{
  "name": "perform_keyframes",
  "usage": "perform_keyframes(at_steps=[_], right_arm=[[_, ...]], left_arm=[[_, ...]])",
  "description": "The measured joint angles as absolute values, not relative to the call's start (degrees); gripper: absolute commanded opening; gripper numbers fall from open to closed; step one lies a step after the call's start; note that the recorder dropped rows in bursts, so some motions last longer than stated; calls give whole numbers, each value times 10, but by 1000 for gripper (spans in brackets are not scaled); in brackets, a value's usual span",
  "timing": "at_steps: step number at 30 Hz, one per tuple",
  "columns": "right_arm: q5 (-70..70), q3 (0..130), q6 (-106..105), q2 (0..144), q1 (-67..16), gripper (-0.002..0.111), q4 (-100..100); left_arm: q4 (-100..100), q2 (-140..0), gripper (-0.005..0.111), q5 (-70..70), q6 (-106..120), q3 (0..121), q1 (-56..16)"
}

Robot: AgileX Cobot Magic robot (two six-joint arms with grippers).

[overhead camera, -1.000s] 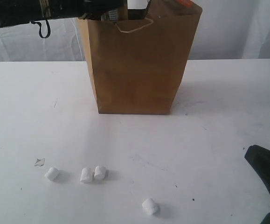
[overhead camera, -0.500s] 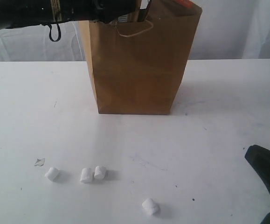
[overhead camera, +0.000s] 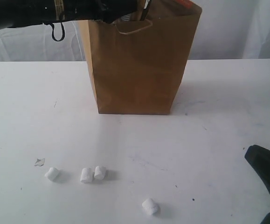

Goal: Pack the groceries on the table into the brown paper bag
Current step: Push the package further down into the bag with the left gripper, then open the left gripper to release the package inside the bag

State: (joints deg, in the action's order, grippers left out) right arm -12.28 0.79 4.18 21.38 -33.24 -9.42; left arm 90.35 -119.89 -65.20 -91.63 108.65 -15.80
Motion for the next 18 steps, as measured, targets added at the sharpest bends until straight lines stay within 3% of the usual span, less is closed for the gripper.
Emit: perform_keyframes(at_steps=[18], right_arm=[[-123, 8, 42, 214, -332, 0, -94]], left_arm=[[996, -1155, 59, -616, -932, 1085, -128]])
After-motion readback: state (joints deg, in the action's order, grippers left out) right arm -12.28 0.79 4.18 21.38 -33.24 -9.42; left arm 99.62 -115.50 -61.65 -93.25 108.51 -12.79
